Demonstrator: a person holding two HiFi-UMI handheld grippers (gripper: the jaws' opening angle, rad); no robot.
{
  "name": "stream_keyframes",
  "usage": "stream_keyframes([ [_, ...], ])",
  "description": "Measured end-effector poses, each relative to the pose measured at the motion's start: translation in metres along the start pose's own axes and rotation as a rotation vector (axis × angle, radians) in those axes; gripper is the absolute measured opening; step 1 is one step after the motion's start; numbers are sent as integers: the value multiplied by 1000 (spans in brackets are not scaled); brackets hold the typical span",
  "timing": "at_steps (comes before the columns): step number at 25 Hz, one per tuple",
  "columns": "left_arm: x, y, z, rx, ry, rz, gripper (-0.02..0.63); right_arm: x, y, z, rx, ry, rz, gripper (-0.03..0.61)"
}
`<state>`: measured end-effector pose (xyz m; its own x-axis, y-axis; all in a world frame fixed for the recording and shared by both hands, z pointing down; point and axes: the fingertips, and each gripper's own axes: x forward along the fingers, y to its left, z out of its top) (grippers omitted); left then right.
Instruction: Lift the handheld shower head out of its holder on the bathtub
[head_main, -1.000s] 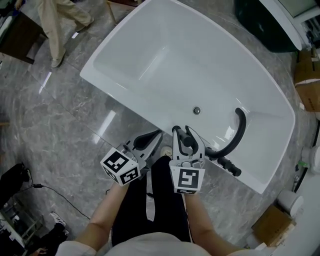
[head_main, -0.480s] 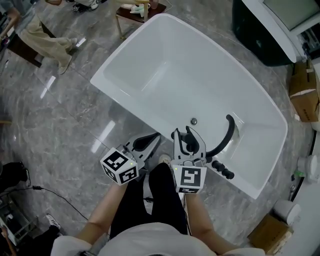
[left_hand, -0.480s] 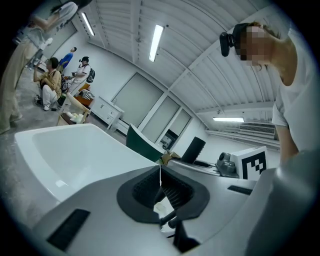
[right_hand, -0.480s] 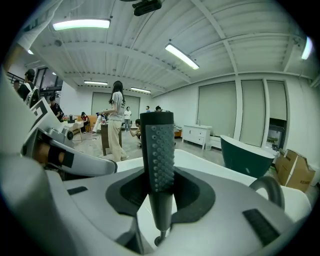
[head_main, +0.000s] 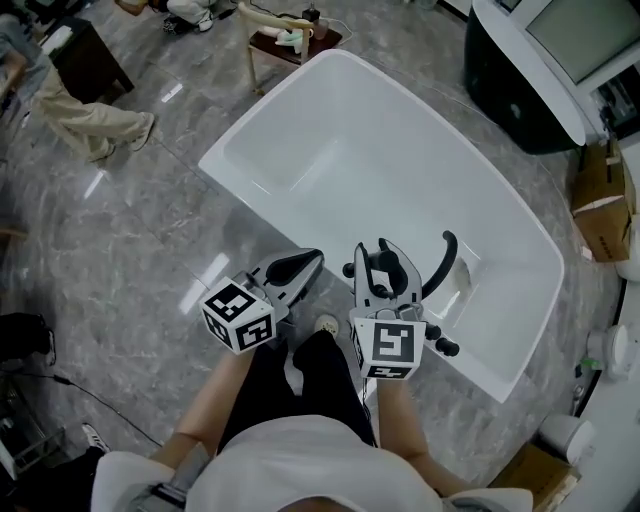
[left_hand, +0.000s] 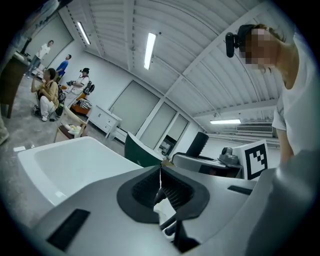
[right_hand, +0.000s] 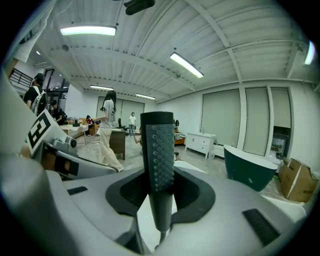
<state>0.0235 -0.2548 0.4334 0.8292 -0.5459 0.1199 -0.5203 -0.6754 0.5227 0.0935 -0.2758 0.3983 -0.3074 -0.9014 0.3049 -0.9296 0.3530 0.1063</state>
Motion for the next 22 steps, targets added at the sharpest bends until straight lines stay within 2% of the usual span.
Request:
stream_keyframes([
  [9, -33, -8, 43, 29, -88, 30, 12, -10, 41, 66, -42, -104, 109, 129],
  [22, -114, 14, 68, 49, -197, 189, 12, 1, 120, 103, -113, -169, 314, 129],
])
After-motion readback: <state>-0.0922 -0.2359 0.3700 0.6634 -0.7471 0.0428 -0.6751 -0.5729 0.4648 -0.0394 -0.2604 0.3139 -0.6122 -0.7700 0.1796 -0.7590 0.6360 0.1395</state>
